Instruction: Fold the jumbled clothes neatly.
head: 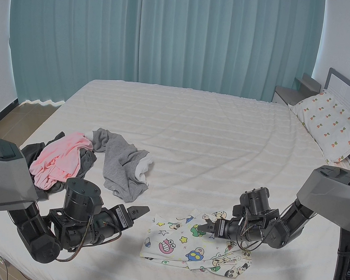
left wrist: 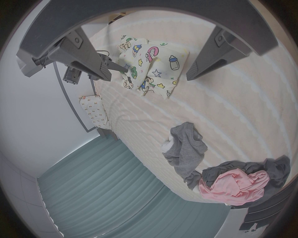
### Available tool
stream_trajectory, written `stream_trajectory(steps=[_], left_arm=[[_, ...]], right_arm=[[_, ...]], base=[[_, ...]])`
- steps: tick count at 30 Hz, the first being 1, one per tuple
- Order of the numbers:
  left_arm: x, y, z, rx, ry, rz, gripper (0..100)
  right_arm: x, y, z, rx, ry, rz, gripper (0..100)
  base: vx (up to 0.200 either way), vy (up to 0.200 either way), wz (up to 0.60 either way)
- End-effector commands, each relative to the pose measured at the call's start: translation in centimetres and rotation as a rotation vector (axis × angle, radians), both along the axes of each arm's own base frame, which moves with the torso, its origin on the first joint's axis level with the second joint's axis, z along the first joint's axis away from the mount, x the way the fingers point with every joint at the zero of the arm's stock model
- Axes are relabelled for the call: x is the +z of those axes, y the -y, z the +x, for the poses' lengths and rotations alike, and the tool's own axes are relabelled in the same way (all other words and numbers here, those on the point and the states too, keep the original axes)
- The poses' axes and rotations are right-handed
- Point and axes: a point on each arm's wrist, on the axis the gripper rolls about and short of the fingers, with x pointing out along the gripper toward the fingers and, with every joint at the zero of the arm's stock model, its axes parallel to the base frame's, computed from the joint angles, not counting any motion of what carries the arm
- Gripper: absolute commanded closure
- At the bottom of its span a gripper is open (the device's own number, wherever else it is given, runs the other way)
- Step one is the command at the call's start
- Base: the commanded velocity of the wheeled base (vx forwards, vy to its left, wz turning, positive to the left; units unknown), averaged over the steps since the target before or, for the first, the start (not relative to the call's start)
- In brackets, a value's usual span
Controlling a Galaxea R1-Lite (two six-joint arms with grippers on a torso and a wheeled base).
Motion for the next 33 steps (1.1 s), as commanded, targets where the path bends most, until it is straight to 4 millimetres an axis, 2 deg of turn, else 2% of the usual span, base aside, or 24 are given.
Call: stream_trajectory(steps=[1,6,13,17,26,33], left_arm=[[-0.6,0.0,0.0,0.001,-0.015,0.011,0],[-0.7,0.0,0.0,0.003,-0.018,0.012,0],[-0.9,-0.1,0.0,0.005,-0.025,0.019,0],[-1.0,-0.1,0.0,0.007,-0.028,0.019,0],[-1.0,-0.1,0.0,0.006,-0.028,0.020,0],[-1.0,-0.1,0.0,0.006,-0.029,0.021,0]], right_arm=[[0.3,0.0,-0.2,0.004,-0.004,-0.001,100],[0.4,0.3,-0.9,0.003,-0.019,-0.011,100],[1.2,1.3,-3.2,0.006,-0.046,-0.023,100],[2.0,2.5,-4.9,-0.003,-0.064,-0.031,100],[0.7,4.8,-9.0,0.055,-0.166,-0.110,100],[0.2,5.4,-10.6,0.089,-0.206,-0.145,100]], base=[[0.000,0.000,0.00],[0.000,0.000,0.00],[0.000,0.000,0.00],[0.000,0.000,0.00],[0.000,0.000,0.00],[0.000,0.000,0.00]])
